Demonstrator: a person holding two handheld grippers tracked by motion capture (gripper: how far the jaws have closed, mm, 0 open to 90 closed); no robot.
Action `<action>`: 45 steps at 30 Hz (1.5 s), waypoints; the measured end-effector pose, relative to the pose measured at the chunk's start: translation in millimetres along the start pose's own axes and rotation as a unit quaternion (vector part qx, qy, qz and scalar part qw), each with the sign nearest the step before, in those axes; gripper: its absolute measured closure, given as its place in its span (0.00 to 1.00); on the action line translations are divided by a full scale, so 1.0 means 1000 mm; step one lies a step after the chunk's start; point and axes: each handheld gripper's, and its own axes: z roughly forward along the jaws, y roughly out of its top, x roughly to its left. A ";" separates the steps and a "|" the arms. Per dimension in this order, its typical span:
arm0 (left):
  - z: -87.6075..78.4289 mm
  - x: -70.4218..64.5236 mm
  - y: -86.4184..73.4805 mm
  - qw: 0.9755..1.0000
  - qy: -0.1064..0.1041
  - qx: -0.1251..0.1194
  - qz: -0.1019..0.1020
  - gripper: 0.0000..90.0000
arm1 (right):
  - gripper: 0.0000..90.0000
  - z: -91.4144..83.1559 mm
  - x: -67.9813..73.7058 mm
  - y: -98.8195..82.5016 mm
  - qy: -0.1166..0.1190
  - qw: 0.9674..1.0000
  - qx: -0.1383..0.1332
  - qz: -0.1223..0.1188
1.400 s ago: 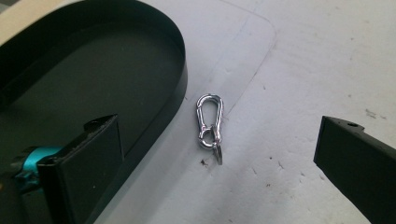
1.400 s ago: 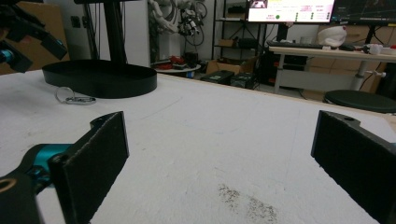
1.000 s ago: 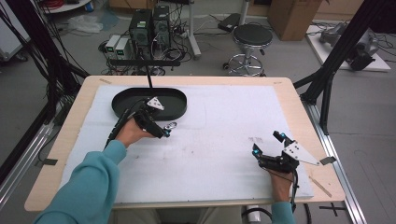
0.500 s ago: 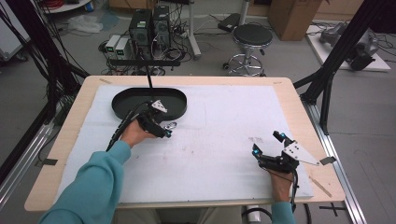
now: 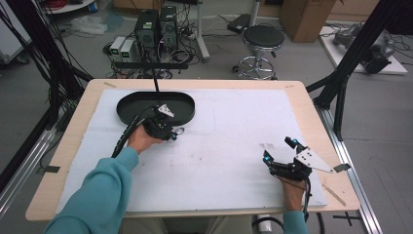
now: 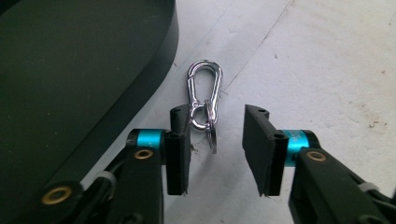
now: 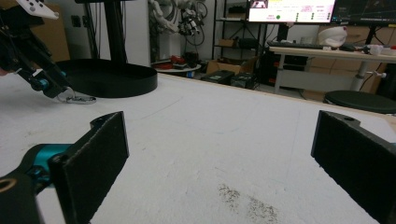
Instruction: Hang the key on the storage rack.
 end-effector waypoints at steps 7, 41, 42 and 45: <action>0.001 0.001 -0.001 1.000 -0.001 0.010 -0.005 0.81 | 0.04 0.000 0.000 0.000 0.000 1.000 0.000 0.000; -0.007 0.007 -0.002 0.999 -0.025 -0.020 -0.020 0.98 | 0.04 0.000 0.000 0.000 0.002 1.000 -0.001 0.003; -0.008 0.007 -0.002 0.999 -0.030 -0.023 -0.017 0.98 | 0.04 0.000 0.000 0.000 0.002 1.000 -0.001 0.002; -0.014 0.005 -0.001 0.999 -0.030 -0.027 -0.001 0.98 | 0.04 0.000 0.000 0.000 0.002 1.000 -0.001 0.003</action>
